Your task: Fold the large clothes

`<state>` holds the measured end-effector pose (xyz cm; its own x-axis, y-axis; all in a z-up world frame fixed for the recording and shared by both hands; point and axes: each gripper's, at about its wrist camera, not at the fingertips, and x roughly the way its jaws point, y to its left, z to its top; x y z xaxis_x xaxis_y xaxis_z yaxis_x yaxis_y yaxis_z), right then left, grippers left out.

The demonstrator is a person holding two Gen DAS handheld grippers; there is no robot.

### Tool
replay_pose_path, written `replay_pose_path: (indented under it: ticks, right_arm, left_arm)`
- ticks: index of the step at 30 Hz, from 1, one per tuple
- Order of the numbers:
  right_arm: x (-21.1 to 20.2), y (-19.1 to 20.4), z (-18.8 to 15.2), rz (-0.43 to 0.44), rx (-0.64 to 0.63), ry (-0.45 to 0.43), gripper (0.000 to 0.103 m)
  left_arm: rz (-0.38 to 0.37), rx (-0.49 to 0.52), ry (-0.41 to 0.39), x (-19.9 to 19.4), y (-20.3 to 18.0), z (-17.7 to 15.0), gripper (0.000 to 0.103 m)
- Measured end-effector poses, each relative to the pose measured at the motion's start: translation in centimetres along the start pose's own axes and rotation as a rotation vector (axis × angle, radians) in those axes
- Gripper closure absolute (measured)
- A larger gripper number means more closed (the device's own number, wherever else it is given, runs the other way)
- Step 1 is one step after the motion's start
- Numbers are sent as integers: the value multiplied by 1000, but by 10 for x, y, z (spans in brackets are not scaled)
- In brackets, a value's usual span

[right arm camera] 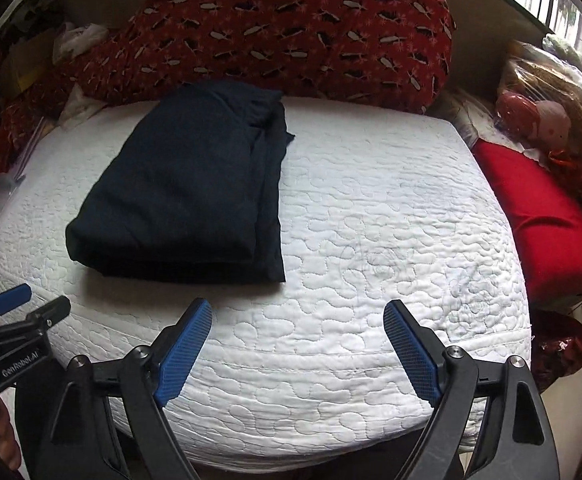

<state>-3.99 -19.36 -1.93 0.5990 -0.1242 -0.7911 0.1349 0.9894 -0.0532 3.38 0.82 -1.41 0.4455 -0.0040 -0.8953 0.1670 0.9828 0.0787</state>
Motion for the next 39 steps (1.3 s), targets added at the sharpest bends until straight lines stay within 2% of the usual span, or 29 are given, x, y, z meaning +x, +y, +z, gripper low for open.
replay_pose_path:
  ticks: [10,12,25,32,39]
  right_arm:
    - [-9,-3,4,-3,1,-72,8]
    - [-9,-2,4,-5,-5,-76,1]
    - [-14,-9,2,-1,-15,-122,1]
    - [-15,-12,-1,6,-27,-126,1]
    - [-16,-20,-5,13,-7,-129,0]
  left_arm:
    - [0,16,5,1,-4,-4,38]
    - [0,16,6,1,-4,-4,38]
    - [21,33,-7,2,-5,-7,38]
    - [30,78,-20,-2,-14,-8,36]
    - [19,77,-10,-3,-15,-8,36]
